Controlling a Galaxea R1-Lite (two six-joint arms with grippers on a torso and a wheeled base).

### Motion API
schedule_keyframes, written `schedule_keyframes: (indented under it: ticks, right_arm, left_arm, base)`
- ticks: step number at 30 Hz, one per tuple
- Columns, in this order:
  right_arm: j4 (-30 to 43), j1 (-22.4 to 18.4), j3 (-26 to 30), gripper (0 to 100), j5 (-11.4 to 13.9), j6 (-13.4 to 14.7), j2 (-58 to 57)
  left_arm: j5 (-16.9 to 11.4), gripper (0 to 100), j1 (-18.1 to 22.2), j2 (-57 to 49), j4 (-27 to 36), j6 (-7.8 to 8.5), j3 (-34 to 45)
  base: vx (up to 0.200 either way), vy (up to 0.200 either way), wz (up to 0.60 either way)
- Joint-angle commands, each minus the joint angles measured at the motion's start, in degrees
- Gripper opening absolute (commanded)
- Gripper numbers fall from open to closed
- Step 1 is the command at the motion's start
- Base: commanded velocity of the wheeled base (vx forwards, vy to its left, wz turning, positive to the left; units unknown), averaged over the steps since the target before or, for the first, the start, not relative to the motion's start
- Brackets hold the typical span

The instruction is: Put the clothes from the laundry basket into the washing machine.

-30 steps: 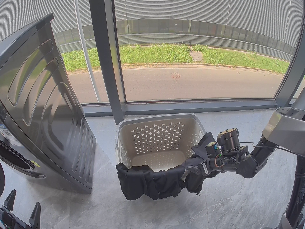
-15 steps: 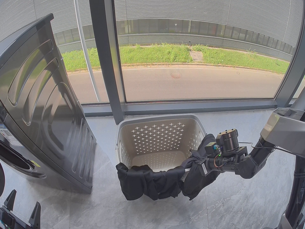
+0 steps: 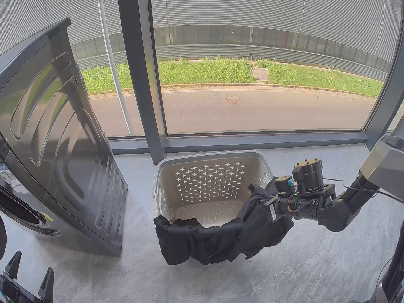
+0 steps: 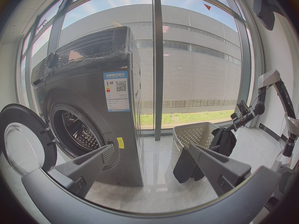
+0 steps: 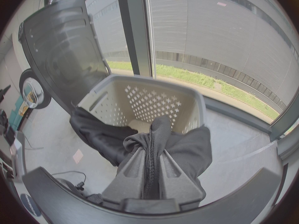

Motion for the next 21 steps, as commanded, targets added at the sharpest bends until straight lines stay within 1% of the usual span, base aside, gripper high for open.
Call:
schedule_keyframes:
  ticks: [1,3,5,9,11,13,16,17,18,21]
  right_arm:
    - [-0.20,3.60,0.06,0,-1.91,3.26,-11.86]
    - [-0.20,3.95,0.15,0,-2.27,3.61,-13.52]
    - [-0.11,4.83,0.67,0,-2.79,4.23,-19.15]
    - [-0.20,4.31,1.55,0,-3.41,5.19,-26.27]
    - [-0.28,3.16,1.55,0,-4.29,5.37,-29.96]
    - [-0.37,0.79,2.17,0,-4.29,5.37,-32.95]
    - [-0.99,-1.76,4.89,0,-4.38,5.19,-37.43]
    - [-0.99,-1.85,4.98,0,-4.46,5.19,-37.61]
    - [-0.99,-2.64,6.74,0,-4.46,5.37,-40.07]
    - [-0.90,-3.96,9.64,0,-4.73,5.37,-44.11]
  left_arm:
    - [0.00,100,0.00,-0.96,0.00,0.00,0.92]
    - [0.00,100,0.00,-0.96,0.00,0.00,0.92]
    - [0.00,100,0.00,-0.96,0.00,0.00,0.84]
    - [0.00,100,0.00,-0.96,0.00,0.00,0.92]
    - [0.00,100,0.00,-0.96,0.00,0.00,0.92]
    - [0.00,100,0.00,-0.96,0.00,0.00,0.92]
    - [0.00,100,0.00,-0.96,0.00,0.00,0.92]
    - [0.00,100,0.00,-0.96,0.00,0.00,0.84]
    - [0.09,100,0.00,-0.96,0.00,0.17,0.92]
    - [0.09,100,0.00,-0.96,0.00,0.35,0.92]
  base:
    - [0.000,0.000,0.00]
    - [0.000,0.000,0.00]
    - [0.000,0.000,0.00]
    - [0.000,0.000,0.00]
    - [0.000,0.000,0.00]
    - [0.000,0.000,0.00]
    - [0.000,0.000,0.00]
    - [0.000,0.000,0.00]
    - [0.000,0.000,0.00]
    - [0.000,0.000,0.00]
